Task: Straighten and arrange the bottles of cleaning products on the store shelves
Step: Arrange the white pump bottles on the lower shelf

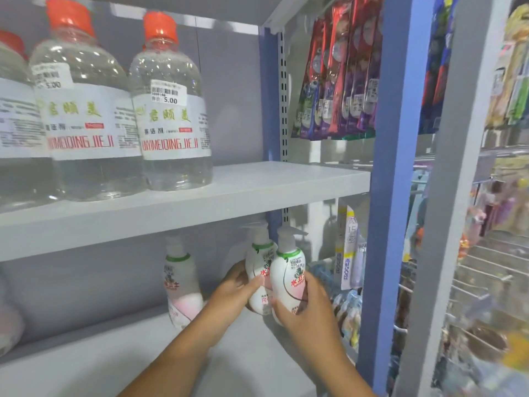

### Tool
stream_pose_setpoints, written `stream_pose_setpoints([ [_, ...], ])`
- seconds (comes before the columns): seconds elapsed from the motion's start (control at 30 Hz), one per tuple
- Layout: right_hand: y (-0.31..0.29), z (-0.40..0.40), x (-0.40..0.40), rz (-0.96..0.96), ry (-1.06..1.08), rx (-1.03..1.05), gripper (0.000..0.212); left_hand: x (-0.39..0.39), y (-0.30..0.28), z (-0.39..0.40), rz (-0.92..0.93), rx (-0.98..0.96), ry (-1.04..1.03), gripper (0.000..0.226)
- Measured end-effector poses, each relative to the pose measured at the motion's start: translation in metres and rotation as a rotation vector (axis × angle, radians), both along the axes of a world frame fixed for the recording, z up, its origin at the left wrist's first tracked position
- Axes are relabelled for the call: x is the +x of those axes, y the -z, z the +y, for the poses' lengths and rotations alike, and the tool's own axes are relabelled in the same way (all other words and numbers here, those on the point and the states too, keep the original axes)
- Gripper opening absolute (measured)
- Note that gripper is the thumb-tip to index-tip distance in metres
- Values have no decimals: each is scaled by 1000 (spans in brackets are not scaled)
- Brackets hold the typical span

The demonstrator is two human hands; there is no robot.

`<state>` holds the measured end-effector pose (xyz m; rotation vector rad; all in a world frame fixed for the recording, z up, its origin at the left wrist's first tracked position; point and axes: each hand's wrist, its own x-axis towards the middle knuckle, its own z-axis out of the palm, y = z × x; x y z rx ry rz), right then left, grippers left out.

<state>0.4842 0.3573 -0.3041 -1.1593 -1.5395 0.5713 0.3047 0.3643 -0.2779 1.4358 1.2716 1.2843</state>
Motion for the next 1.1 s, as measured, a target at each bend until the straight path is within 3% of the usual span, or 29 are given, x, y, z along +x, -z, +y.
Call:
stream_pose_setpoints([
  [0.2,5,1,1,-42,34,12,66,-1,8,2,-5,-8,48,30],
  [0.5,5,2,0,-17,19,19,63,7,10,16,-38,-31,77,30],
  [0.77,-1,-3,6,-29,44,36,76,10,2,7,66,48,52,33],
  [0.83,-5,-16,7,-15,110,173,68,5,1,-6,53,33,-21,38],
  [0.93,-15,-55,-17,50,11,474,28,-16,-2,-46,36,-32,-169,38],
  [1.0,-19,-66,-42,38,-185,353,23,-36,-3,-77,36,-36,-226,28],
  [1.1,-25,-53,-98,-19,-379,79,53,-95,-3,-135,21,30,-587,19],
])
